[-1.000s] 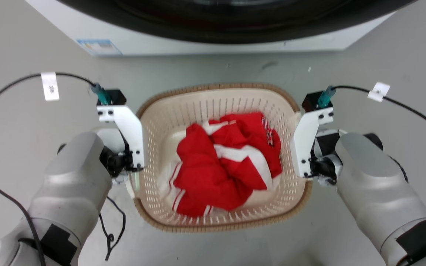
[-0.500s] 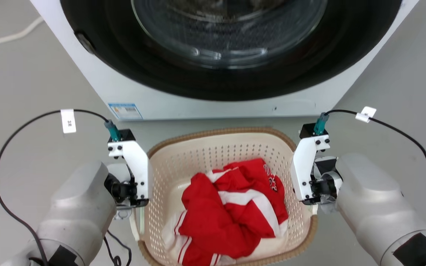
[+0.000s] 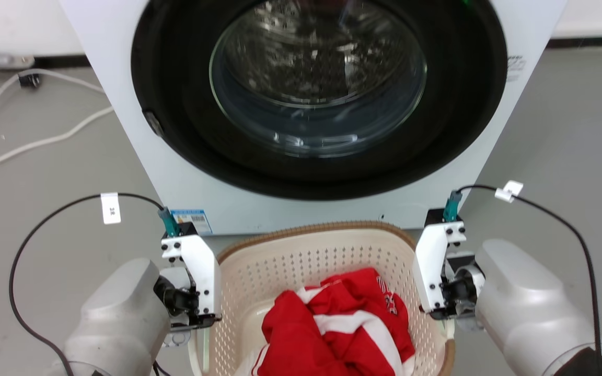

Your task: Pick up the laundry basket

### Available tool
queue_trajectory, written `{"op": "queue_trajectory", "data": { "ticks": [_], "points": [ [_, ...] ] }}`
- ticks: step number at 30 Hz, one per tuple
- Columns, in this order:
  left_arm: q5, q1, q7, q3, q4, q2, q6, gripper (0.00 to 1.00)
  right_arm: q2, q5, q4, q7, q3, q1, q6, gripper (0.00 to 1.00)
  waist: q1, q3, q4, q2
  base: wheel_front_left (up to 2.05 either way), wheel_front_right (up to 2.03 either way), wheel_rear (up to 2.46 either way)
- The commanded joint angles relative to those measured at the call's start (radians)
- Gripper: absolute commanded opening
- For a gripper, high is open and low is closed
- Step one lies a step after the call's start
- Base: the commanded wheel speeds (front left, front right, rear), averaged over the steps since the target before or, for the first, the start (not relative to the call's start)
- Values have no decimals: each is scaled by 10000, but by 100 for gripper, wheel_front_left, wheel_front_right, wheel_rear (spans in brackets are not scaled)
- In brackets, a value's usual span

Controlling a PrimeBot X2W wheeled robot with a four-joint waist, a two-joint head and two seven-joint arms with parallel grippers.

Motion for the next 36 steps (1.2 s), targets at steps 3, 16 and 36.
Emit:
{"op": "queue_trajectory", "data": {
  "ticks": [3, 16, 36],
  "points": [
    [-196, 210, 34, -55, -145, -411, -131, 0, 314, 204, -72, 37, 69, 254, 130, 0, 2, -608, -31, 0, 0, 0, 0],
    [-418, 554, 136, -202, -83, -485, -131, 0, 313, 521, 122, -17, 293, 704, 131, 0, 2, -1381, -87, 0, 0, 0, 0],
    [-616, 619, -136, -411, -220, -518, -135, 0, 326, 903, 163, -215, 650, 936, 133, 0, 2, -1560, -137, 0, 0, 0, 0]
  ]
}}
